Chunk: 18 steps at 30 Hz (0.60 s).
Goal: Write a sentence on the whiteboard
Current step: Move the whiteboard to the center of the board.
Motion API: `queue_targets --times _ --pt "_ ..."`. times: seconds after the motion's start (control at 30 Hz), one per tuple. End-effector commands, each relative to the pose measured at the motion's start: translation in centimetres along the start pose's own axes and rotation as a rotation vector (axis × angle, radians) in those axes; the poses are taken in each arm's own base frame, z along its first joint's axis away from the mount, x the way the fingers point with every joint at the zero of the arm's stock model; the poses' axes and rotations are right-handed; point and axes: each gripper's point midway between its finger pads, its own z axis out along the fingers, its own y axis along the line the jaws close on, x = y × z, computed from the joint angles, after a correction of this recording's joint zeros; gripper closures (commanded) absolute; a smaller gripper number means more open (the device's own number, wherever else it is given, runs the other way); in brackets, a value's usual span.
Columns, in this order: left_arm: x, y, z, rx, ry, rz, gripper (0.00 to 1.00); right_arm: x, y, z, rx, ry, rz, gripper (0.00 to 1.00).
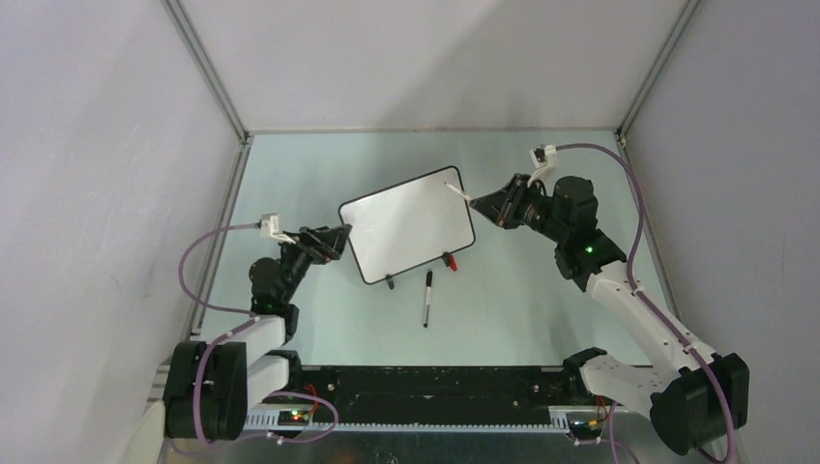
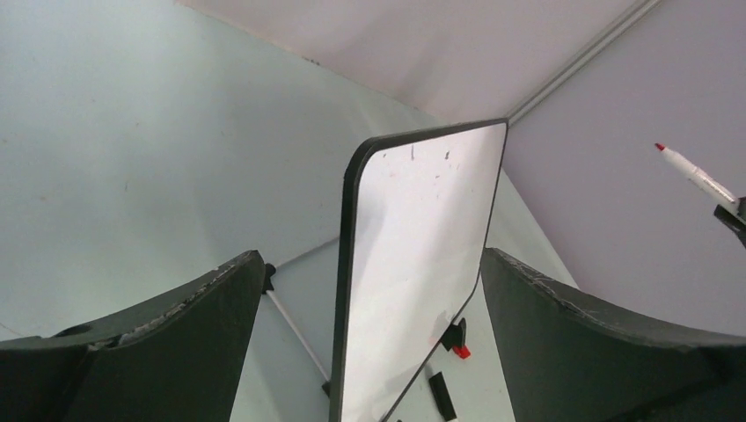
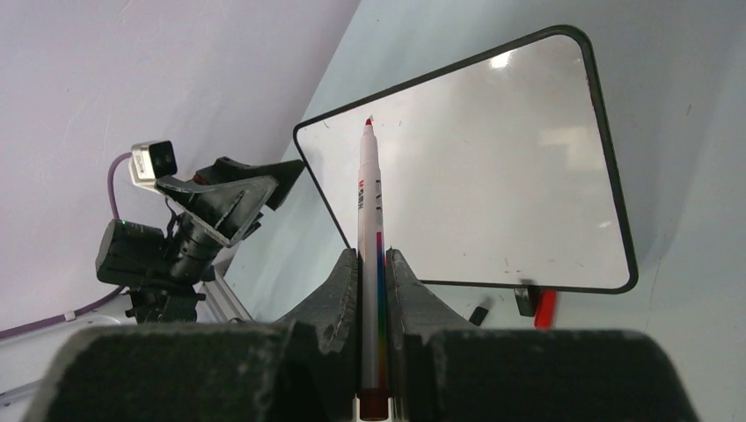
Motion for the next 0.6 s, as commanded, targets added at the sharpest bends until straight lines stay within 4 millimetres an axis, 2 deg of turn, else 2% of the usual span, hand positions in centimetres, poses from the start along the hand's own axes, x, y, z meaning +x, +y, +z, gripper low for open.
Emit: queue_targets --times 0.0,0.1,0.13,0.23,0.4,0.5,0.57 --pt "-2.4 -2.5 0.1 0.102 -0.089 0.078 0.02 -1.9 2.5 -0.7 -0.042 -0.053 -0.071 1.0" --pt "-1.8 -2.7 0.3 0.132 -0.066 0.071 0.04 -1.5 2.9 -0.7 -0.046 -0.046 -0.089 1.0" --pt "-2.1 -3.3 0.2 0.162 -0.086 0.08 0.05 -1.4 3.2 -0.7 -0.045 -0.048 -0.102 1.0" --pt "-1.5 -2.9 0.8 0.166 -0.062 0.051 0.1 -1.0 3.8 -0.7 -0.049 -0.048 -0.133 1.0" --pt "-1.7 -4.7 2.5 0.309 -0.016 0.024 0.23 -0.6 4.4 -0.8 -0.06 -0.045 -0.15 1.0" --pt "-1.8 -4.9 3.2 0.34 0.018 -0.027 0.28 -0.7 4.7 -0.8 -0.067 -0.05 -0.158 1.0" --pt "-2.1 -4.0 3.7 0.326 0.028 -0.035 0.3 -0.6 4.8 -0.7 -0.069 -0.051 -0.16 1.0"
